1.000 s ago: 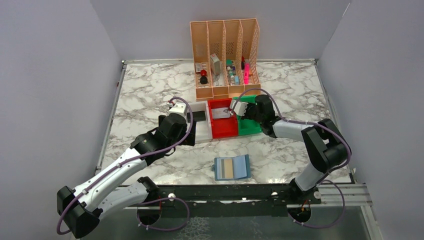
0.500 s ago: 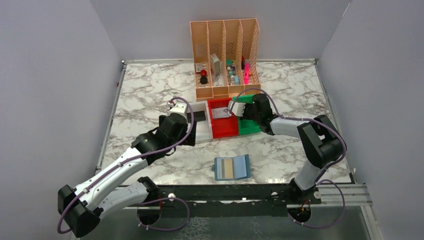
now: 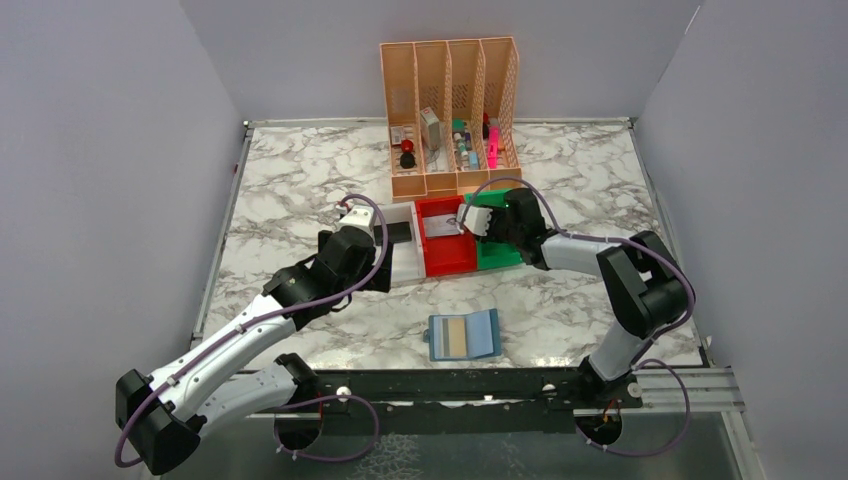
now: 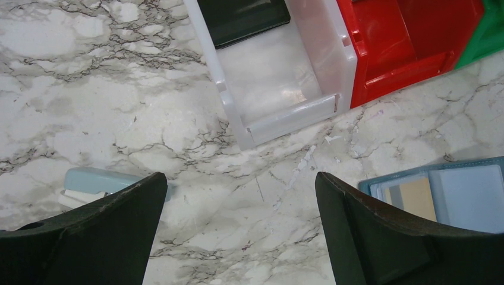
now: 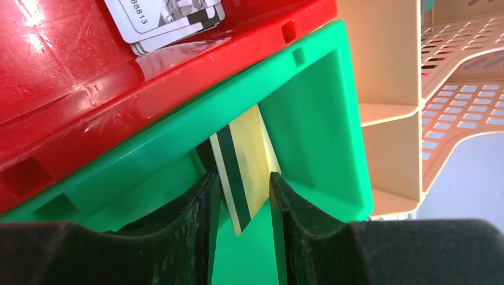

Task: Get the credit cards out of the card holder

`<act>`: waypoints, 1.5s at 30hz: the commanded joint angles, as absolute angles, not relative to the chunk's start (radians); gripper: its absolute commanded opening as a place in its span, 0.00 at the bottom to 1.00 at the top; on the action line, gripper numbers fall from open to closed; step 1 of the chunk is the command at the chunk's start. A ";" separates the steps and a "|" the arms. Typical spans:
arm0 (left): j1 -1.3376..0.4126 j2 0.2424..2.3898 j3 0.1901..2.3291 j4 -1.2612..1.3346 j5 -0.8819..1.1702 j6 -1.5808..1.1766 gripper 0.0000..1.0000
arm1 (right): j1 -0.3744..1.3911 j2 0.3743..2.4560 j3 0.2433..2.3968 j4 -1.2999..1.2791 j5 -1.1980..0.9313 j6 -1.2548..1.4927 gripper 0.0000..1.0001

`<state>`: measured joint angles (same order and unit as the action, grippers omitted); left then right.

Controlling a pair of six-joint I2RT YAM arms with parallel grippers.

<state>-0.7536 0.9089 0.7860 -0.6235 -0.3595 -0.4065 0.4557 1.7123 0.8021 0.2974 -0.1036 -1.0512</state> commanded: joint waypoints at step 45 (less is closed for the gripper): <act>-0.750 0.927 0.772 -0.605 -0.357 -0.397 0.99 | 0.448 1.456 0.881 -0.195 -0.024 0.366 0.48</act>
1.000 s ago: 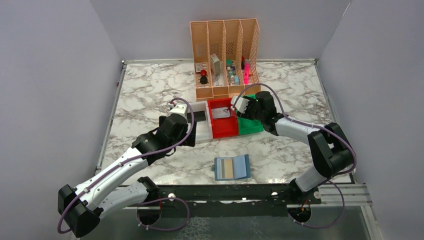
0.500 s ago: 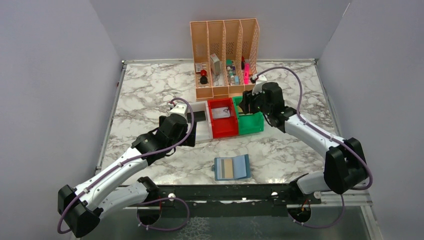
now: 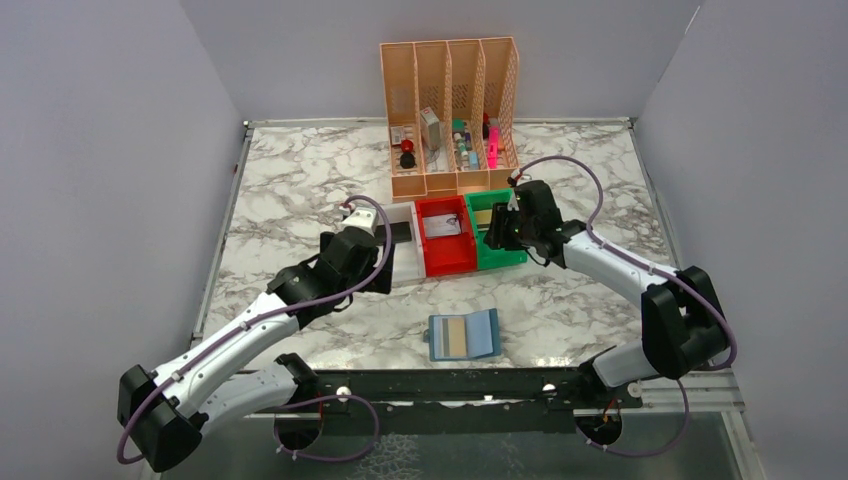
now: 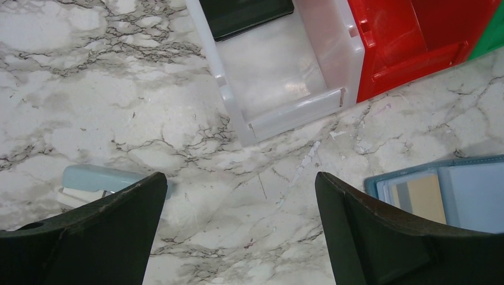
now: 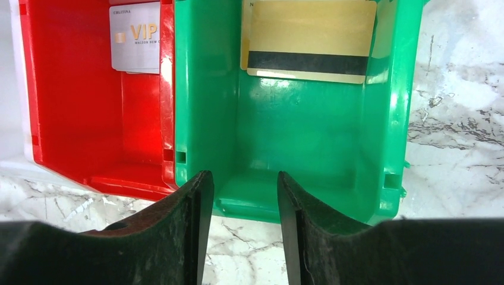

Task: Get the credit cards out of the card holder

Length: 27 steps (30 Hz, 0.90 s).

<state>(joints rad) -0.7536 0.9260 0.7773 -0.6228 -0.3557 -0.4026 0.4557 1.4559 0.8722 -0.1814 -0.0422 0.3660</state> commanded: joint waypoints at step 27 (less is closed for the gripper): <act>-0.750 0.868 0.772 -0.612 -0.366 -0.396 0.99 | 0.448 1.780 1.112 -0.283 0.124 0.340 0.36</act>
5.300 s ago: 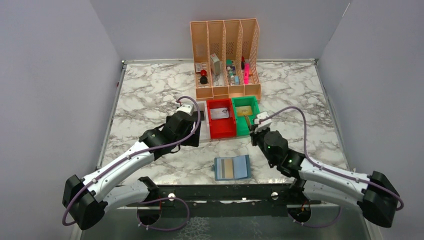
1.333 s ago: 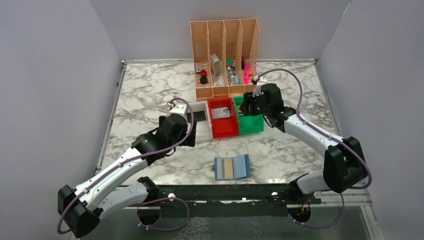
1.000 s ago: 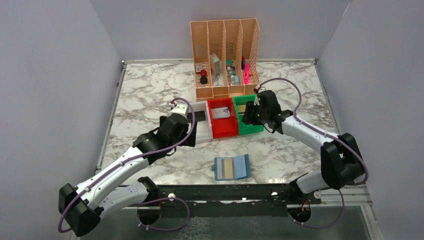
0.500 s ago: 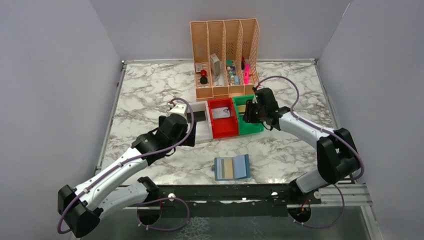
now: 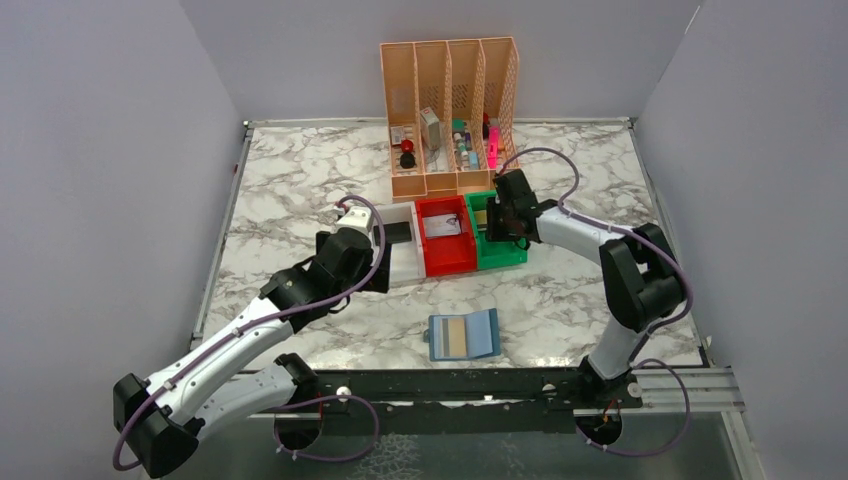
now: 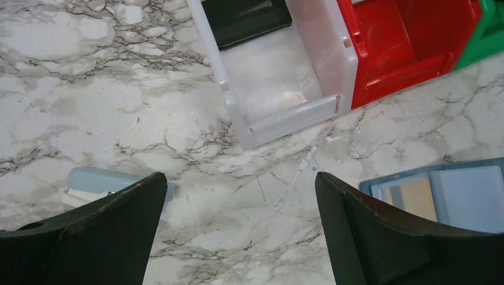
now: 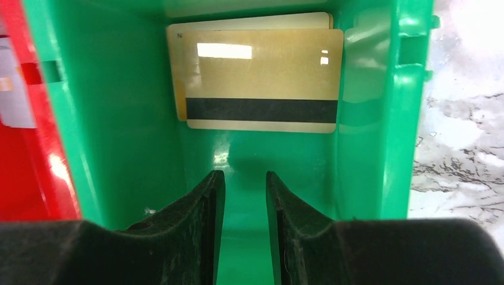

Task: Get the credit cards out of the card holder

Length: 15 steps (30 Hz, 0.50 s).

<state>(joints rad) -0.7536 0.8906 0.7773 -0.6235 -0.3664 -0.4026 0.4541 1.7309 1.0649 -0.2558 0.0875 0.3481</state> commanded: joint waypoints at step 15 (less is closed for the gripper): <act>-0.750 0.873 0.770 -0.606 -0.354 -0.390 0.99 | 0.448 1.885 1.184 -0.258 0.161 0.343 0.36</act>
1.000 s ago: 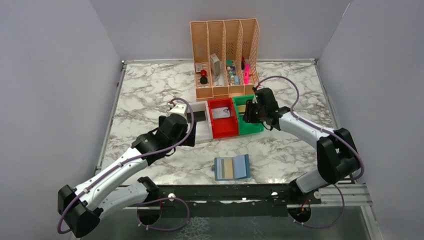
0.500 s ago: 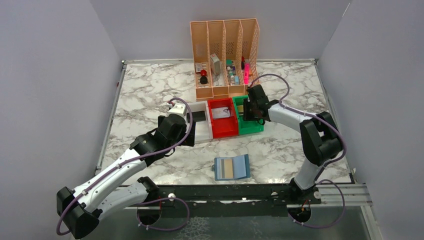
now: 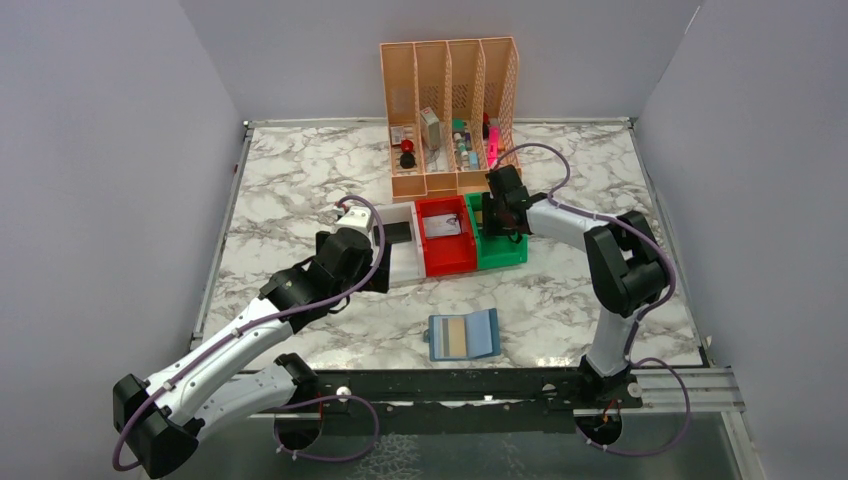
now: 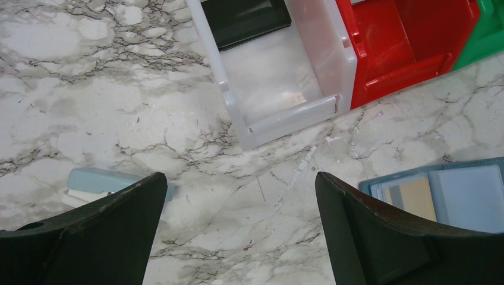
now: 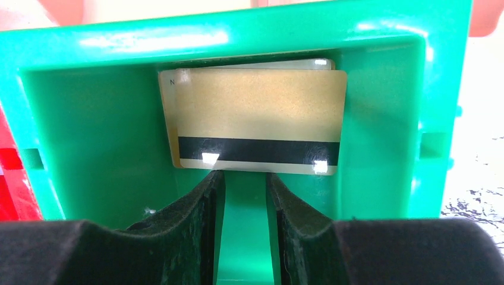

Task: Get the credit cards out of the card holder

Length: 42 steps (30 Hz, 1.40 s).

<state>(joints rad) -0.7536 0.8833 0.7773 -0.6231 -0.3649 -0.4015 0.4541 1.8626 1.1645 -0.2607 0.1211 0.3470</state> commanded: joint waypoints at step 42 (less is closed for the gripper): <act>-0.750 0.897 0.778 -0.628 -0.424 -0.410 0.99 | 1.043 1.134 0.665 -0.305 0.310 0.654 0.52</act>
